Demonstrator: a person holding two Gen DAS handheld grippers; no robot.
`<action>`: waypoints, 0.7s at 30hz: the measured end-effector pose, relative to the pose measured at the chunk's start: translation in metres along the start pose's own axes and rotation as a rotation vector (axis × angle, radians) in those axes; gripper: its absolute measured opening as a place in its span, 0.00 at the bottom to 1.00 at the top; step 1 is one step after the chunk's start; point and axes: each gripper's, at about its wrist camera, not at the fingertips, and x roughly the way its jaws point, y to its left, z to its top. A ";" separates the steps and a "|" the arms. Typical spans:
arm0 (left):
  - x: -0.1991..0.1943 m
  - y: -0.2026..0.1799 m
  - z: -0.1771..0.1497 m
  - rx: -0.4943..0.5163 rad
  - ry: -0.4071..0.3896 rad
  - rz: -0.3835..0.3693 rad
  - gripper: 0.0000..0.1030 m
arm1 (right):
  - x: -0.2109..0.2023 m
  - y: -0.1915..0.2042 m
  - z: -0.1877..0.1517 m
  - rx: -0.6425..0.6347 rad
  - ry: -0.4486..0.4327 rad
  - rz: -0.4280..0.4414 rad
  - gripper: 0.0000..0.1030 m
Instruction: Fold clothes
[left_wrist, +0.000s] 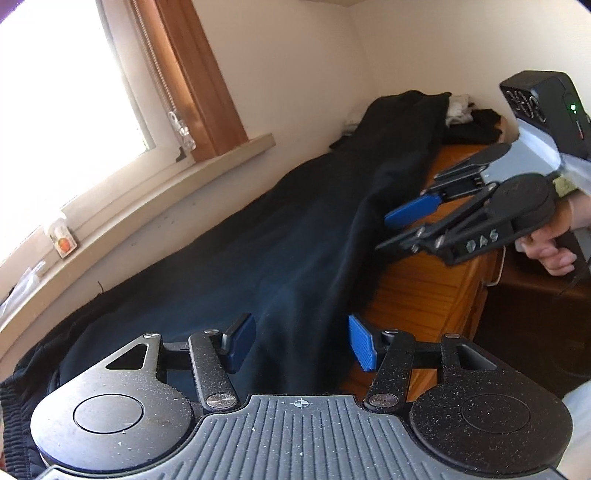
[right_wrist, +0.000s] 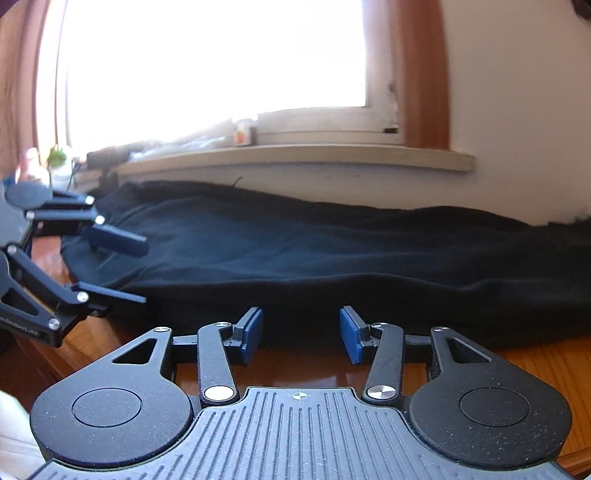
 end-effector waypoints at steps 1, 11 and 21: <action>0.001 0.000 0.000 0.003 -0.002 0.001 0.58 | 0.003 0.005 0.000 -0.013 0.002 0.004 0.50; -0.001 0.059 0.001 -0.270 -0.081 -0.148 0.03 | 0.004 0.052 0.008 -0.070 -0.013 0.133 0.50; 0.016 0.115 -0.011 -0.510 -0.065 -0.227 0.09 | 0.041 0.067 0.026 -0.076 0.050 0.306 0.15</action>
